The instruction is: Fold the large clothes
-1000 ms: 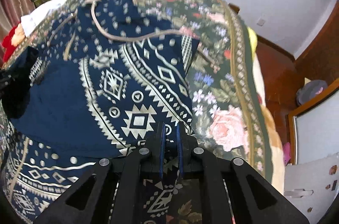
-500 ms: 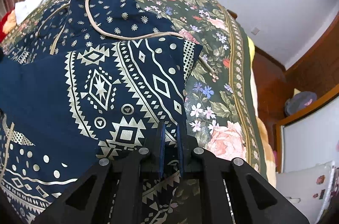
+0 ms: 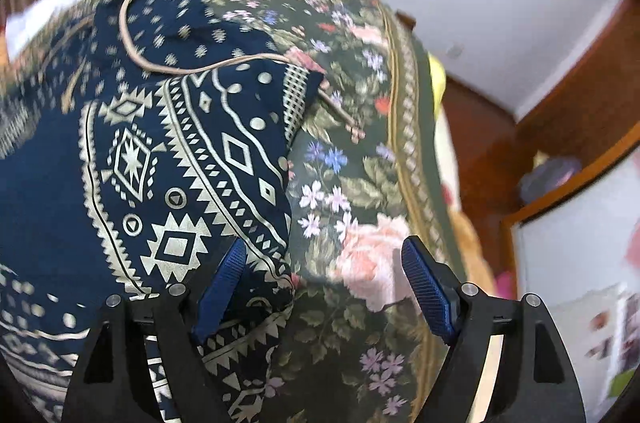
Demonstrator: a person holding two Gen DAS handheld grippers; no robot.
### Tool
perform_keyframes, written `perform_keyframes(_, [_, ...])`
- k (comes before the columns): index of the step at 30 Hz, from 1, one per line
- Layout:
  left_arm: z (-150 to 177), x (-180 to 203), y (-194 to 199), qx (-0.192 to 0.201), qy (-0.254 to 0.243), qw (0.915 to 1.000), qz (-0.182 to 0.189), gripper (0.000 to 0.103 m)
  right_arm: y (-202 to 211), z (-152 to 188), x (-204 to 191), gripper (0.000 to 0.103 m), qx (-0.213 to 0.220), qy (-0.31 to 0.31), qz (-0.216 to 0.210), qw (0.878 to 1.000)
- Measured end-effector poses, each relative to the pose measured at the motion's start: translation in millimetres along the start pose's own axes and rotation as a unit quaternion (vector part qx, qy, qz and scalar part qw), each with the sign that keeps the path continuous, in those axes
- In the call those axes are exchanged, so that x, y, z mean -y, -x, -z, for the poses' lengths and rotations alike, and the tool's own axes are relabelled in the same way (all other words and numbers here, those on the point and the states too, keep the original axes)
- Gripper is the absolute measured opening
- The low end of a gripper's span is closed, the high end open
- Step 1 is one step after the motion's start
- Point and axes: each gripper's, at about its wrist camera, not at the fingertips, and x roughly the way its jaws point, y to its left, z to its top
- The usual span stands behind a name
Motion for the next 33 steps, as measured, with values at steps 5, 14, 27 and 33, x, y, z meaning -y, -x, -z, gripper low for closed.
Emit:
perform_keyframes(5, [-9, -19, -4, -0.013, 0.052, 0.9983, 0.023, 0.040, 4, -6, 5, 0.079, -0.010, -0.020, -0.032, 0.999])
perform_keyframes(14, [-32, 21, -13, 0.023, 0.002, 0.9977, -0.064, 0.007, 20, -5, -37, 0.084, 0.004, 0.046, -0.048, 0.998])
perform_keyframes(27, [-12, 1, -35, -0.038, -0.030, 0.9931, -0.107, 0.017, 3, 3, -5, 0.096, -0.048, -0.025, -0.098, 0.994])
perform_keyframes(33, [-5, -16, -9, -0.048, -0.020, 0.9945, -0.091, 0.041, 29, -3, 4, 0.096, -0.036, 0.002, -0.082, 0.996])
